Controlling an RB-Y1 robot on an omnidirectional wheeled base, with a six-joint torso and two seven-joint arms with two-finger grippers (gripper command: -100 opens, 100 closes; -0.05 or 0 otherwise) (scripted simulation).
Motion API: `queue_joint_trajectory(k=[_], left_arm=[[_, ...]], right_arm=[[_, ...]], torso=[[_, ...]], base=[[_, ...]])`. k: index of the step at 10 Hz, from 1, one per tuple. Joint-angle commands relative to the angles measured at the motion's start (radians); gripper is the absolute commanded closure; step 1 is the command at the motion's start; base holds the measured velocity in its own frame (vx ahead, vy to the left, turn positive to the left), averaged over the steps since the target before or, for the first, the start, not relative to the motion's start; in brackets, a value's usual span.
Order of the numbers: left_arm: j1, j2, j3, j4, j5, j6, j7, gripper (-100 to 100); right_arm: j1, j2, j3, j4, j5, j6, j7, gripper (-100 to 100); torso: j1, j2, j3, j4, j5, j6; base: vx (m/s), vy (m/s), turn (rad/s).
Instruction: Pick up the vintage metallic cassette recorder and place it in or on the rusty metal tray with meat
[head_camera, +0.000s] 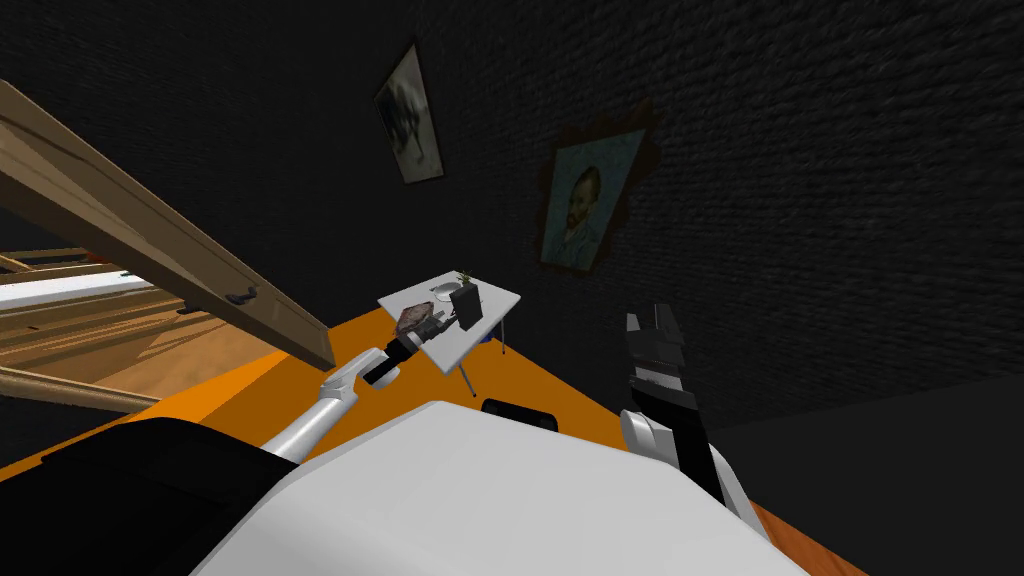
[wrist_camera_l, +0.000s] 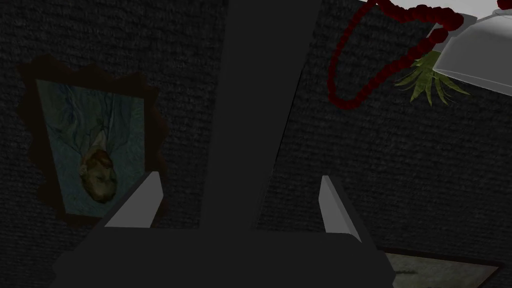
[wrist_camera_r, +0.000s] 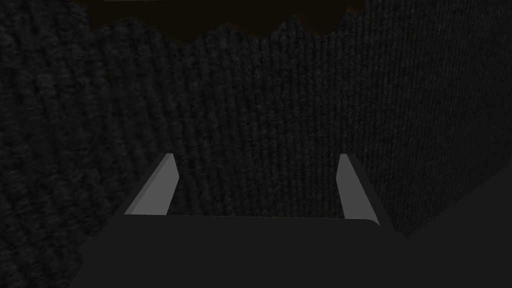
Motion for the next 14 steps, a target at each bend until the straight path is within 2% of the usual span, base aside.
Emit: queue_joint_trajectory(k=[1,2,3,4,5,9,10,11,12,13,14], left_arm=[[-0.010,0.006,-0.002,0.001,-0.005,-0.006,-0.007,-100],[-0.007,0.003,-0.002,0.002,-0.004,-0.004,-0.005,-100],[-0.008,0.004,-0.002,0.002,-0.004,-0.005,-0.006,0],[-0.008,0.004,-0.002,0.002,-0.004,-0.005,-0.006,-100],[-0.008,0.004,-0.002,0.002,-0.004,-0.005,-0.006,100],[-0.009,0.004,-0.001,0.002,-0.004,-0.005,-0.007,100],[-0.009,0.004,-0.001,0.002,-0.004,-0.005,-0.007,0],[-0.009,0.004,-0.001,0.002,-0.004,-0.005,-0.006,100],[-0.009,0.004,-0.001,0.002,-0.004,-0.005,-0.007,0],[0.005,0.012,0.000,0.008,0.002,-0.008,-0.015,100],[0.012,0.020,0.002,0.013,0.009,-0.009,-0.023,100]], right_arm=[[0.000,0.000,0.000,0.000,0.000,0.000,0.000,0],[0.000,0.000,0.000,0.000,0.000,0.000,0.000,0],[0.000,0.000,0.000,0.000,0.000,0.000,0.000,0],[0.000,0.000,0.000,0.000,0.000,0.000,0.000,0],[0.000,0.000,0.000,0.000,0.000,0.000,0.000,0],[0.000,0.000,0.000,0.000,0.000,0.000,0.000,0],[0.000,0.000,0.000,0.000,0.000,0.000,0.000,0],[0.000,0.000,0.000,0.000,0.000,0.000,0.000,0],[0.000,0.000,0.000,0.000,0.000,0.000,0.000,0],[0.000,0.000,0.000,0.000,0.000,0.000,0.000,0],[-0.001,0.000,0.000,0.000,0.000,0.000,0.000,0]], torso=[[0.000,0.000,0.000,0.000,0.000,0.000],[0.000,0.001,0.000,0.000,0.000,0.000],[0.000,0.006,0.003,0.001,0.000,-0.001],[0.001,0.011,0.006,0.002,0.000,-0.001],[0.001,0.013,0.007,0.003,0.000,-0.001],[0.002,0.014,0.008,0.002,0.001,-0.001],[0.002,0.014,0.008,0.002,0.001,-0.001],[0.001,0.014,0.008,0.002,0.001,-0.001],[0.001,0.014,0.008,0.002,0.001,-0.001],[0.001,0.014,0.008,0.002,0.001,-0.001],[0.004,0.024,0.011,0.001,0.004,-0.005]], base=[[0.181,-0.028,-0.139],[0.079,-0.005,-0.025],[0.016,-0.001,0.004],[0.008,-0.001,-0.001],[0.000,0.000,0.000],[0.000,0.000,0.000],[0.000,0.000,0.000],[0.000,0.000,0.000],[0.000,0.000,0.000],[-0.157,0.017,0.064],[-0.257,0.014,0.055]])
